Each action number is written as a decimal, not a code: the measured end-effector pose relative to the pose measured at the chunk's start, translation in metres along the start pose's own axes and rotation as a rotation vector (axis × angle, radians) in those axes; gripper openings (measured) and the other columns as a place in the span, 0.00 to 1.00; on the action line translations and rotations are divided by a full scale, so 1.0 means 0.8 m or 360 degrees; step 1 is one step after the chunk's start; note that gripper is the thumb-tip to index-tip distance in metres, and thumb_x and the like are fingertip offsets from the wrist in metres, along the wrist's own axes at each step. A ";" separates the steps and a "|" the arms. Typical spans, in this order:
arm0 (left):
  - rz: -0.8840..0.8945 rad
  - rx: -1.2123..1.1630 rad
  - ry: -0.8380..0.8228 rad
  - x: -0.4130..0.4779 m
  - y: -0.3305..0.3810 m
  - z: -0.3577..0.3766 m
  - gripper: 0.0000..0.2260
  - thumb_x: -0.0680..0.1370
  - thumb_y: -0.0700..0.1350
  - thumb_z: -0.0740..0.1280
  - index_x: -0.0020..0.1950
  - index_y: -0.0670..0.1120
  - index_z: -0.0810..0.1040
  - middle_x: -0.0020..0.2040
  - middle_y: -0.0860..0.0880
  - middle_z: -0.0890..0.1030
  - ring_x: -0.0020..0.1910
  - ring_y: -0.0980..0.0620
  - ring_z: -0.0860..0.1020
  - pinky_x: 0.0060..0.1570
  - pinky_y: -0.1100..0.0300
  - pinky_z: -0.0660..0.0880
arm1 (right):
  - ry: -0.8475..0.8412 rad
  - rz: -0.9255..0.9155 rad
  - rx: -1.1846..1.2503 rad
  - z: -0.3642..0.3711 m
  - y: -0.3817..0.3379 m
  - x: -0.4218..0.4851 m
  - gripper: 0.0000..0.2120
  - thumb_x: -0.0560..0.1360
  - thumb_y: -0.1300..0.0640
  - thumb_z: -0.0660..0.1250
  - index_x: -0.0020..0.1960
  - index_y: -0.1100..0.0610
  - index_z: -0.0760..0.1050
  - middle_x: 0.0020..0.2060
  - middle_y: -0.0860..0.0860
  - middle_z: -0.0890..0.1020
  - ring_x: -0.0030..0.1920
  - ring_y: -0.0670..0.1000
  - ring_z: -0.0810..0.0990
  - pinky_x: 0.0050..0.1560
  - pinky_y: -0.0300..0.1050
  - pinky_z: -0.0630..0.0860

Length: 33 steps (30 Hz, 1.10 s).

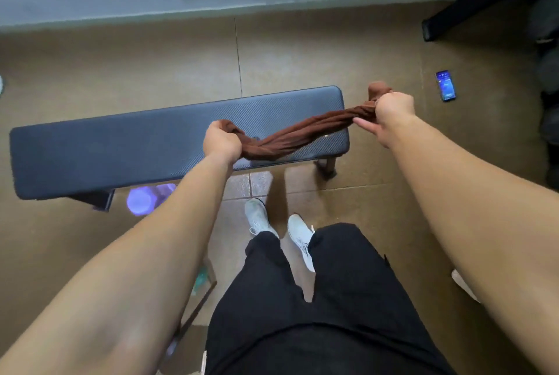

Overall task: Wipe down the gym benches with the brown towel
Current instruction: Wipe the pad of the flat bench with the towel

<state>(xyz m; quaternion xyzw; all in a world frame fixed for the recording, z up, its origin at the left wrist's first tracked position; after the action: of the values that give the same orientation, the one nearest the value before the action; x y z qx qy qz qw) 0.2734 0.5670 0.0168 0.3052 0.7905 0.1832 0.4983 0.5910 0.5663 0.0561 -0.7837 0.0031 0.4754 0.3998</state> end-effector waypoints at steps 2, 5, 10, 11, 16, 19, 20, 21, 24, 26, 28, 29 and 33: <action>0.0025 -0.0072 0.0069 0.030 0.023 0.001 0.21 0.64 0.38 0.53 0.49 0.50 0.79 0.49 0.47 0.83 0.51 0.43 0.82 0.55 0.45 0.81 | -0.0030 -0.0029 0.0046 0.015 -0.020 0.014 0.22 0.80 0.70 0.50 0.64 0.51 0.74 0.63 0.56 0.74 0.51 0.59 0.81 0.37 0.53 0.84; 0.0049 -0.0031 0.0058 0.054 0.050 0.017 0.23 0.70 0.33 0.55 0.58 0.51 0.78 0.53 0.49 0.83 0.51 0.45 0.81 0.57 0.49 0.79 | -0.0077 -0.0059 0.0027 0.029 -0.030 0.048 0.25 0.79 0.72 0.50 0.67 0.51 0.72 0.62 0.53 0.74 0.51 0.56 0.81 0.47 0.57 0.84; 0.0080 0.0233 0.0039 0.098 0.021 0.095 0.22 0.73 0.32 0.59 0.64 0.47 0.75 0.57 0.46 0.82 0.55 0.45 0.79 0.55 0.58 0.75 | -0.0129 -0.0025 -0.0201 0.051 0.023 0.143 0.25 0.76 0.73 0.54 0.67 0.54 0.73 0.62 0.54 0.79 0.57 0.55 0.81 0.38 0.46 0.82; 0.0054 0.0299 0.0035 0.109 0.005 0.116 0.23 0.73 0.32 0.59 0.65 0.47 0.75 0.59 0.46 0.82 0.57 0.44 0.79 0.56 0.58 0.73 | -0.0131 -0.0006 -0.0273 0.055 0.041 0.165 0.27 0.75 0.73 0.57 0.71 0.54 0.70 0.63 0.54 0.77 0.59 0.56 0.79 0.40 0.47 0.82; -0.0209 0.0693 -0.0037 0.157 -0.096 0.221 0.25 0.76 0.41 0.66 0.73 0.44 0.68 0.69 0.41 0.75 0.68 0.41 0.72 0.67 0.54 0.66 | -0.0300 -0.0035 -0.0864 0.067 0.147 0.276 0.37 0.64 0.65 0.66 0.73 0.51 0.69 0.62 0.52 0.79 0.62 0.57 0.78 0.61 0.60 0.79; -0.0003 0.0867 0.0242 0.170 -0.124 0.261 0.25 0.75 0.49 0.66 0.72 0.47 0.69 0.71 0.43 0.69 0.69 0.40 0.67 0.68 0.49 0.64 | -0.0432 -0.0347 -0.1151 0.081 0.172 0.293 0.26 0.74 0.58 0.66 0.71 0.48 0.71 0.64 0.49 0.79 0.64 0.52 0.77 0.68 0.51 0.72; 0.0157 0.0924 0.0307 0.175 -0.126 0.273 0.25 0.75 0.49 0.65 0.72 0.48 0.70 0.72 0.43 0.68 0.70 0.40 0.65 0.69 0.47 0.64 | -0.0511 -0.0536 -0.1343 0.087 0.179 0.301 0.24 0.76 0.53 0.65 0.72 0.46 0.71 0.68 0.49 0.77 0.68 0.52 0.74 0.70 0.50 0.69; 0.0318 0.1002 0.0344 0.185 -0.130 0.287 0.24 0.75 0.49 0.64 0.72 0.49 0.70 0.74 0.44 0.66 0.71 0.41 0.64 0.70 0.46 0.63 | -0.0591 -0.0779 -0.1623 0.096 0.190 0.313 0.24 0.77 0.48 0.63 0.73 0.45 0.69 0.73 0.49 0.72 0.72 0.54 0.68 0.72 0.52 0.65; 0.0618 0.1276 0.0382 0.231 -0.137 0.316 0.27 0.79 0.53 0.60 0.78 0.48 0.63 0.79 0.43 0.59 0.77 0.40 0.57 0.75 0.44 0.56 | -0.0651 -0.1343 -0.2324 0.115 0.225 0.338 0.31 0.78 0.39 0.57 0.79 0.41 0.56 0.81 0.54 0.46 0.80 0.62 0.46 0.78 0.60 0.49; 0.0681 0.1435 0.0338 0.268 -0.142 0.329 0.30 0.81 0.56 0.55 0.80 0.45 0.56 0.81 0.42 0.53 0.79 0.40 0.52 0.76 0.41 0.53 | -0.0602 -0.1530 -0.2468 0.128 0.246 0.358 0.36 0.77 0.34 0.55 0.81 0.43 0.50 0.81 0.57 0.41 0.79 0.66 0.41 0.78 0.65 0.46; 0.0787 0.1591 0.0302 0.295 -0.147 0.342 0.32 0.82 0.58 0.52 0.81 0.43 0.51 0.81 0.41 0.50 0.80 0.39 0.49 0.76 0.39 0.53 | -0.0544 -0.1698 -0.2529 0.141 0.258 0.374 0.39 0.75 0.32 0.54 0.81 0.46 0.50 0.81 0.60 0.44 0.79 0.67 0.43 0.77 0.68 0.46; 0.0842 0.1669 0.0329 0.304 -0.149 0.346 0.33 0.82 0.59 0.51 0.81 0.42 0.50 0.81 0.40 0.49 0.80 0.39 0.48 0.76 0.39 0.53 | -0.0511 -0.1778 -0.2539 0.149 0.259 0.381 0.39 0.75 0.32 0.54 0.81 0.48 0.51 0.81 0.61 0.46 0.79 0.67 0.45 0.76 0.68 0.47; 0.0948 0.1800 0.0476 0.329 -0.136 0.358 0.33 0.82 0.58 0.49 0.81 0.41 0.49 0.81 0.41 0.48 0.80 0.41 0.48 0.76 0.41 0.52 | -0.0406 -0.2011 -0.2439 0.177 0.238 0.412 0.37 0.76 0.36 0.56 0.80 0.52 0.58 0.80 0.62 0.54 0.79 0.65 0.52 0.77 0.64 0.50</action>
<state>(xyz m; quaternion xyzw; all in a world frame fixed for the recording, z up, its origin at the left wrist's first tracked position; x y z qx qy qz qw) 0.4151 0.6568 -0.3505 0.6972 0.7073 -0.0901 0.0737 0.5931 0.6499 -0.3412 -0.6309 -0.7641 0.1299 -0.0365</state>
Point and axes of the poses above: each hand's wrist, its own x-axis towards the middle knuckle, its own z-axis out of the palm, y = z × x, the point moved 3 cm from there along x, towards the middle knuckle
